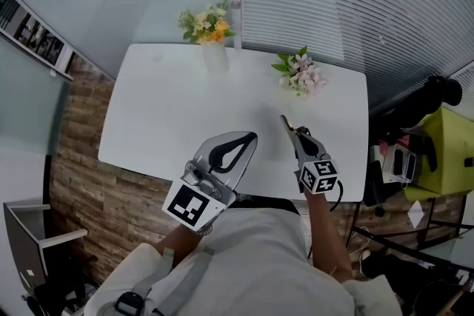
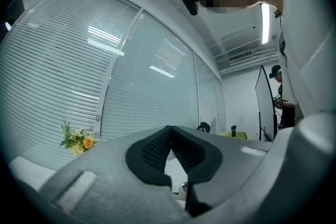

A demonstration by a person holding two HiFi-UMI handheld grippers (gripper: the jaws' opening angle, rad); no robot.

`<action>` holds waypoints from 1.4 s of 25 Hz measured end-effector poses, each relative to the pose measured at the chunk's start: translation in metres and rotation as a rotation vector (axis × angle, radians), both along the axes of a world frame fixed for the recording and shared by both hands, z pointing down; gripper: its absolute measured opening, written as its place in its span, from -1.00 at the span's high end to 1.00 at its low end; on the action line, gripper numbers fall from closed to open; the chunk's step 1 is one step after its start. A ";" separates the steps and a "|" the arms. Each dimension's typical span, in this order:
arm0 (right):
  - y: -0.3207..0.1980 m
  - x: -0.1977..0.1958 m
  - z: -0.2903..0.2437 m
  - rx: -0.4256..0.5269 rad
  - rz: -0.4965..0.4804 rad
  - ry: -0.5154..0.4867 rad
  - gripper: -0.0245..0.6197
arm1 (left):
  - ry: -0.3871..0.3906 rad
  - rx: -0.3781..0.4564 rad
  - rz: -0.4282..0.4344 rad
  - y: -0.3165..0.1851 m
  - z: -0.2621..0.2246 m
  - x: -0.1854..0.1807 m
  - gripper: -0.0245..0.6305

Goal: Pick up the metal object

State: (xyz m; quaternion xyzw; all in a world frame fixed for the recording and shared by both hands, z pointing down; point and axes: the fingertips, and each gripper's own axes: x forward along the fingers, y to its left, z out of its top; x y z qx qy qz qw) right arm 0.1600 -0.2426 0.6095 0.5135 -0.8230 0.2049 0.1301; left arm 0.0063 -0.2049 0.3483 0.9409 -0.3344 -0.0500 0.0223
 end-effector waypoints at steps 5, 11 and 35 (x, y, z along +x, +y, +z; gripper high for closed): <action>0.002 0.002 -0.031 0.046 0.010 -0.010 0.89 | 0.006 0.007 0.005 0.002 -0.002 0.005 0.91; 0.003 0.006 -0.066 0.090 0.019 0.005 0.89 | 0.005 0.002 0.010 0.001 0.000 0.009 0.91; 0.044 -0.005 -0.249 0.377 0.022 0.004 0.89 | 0.016 0.008 0.025 -0.001 -0.005 0.011 0.91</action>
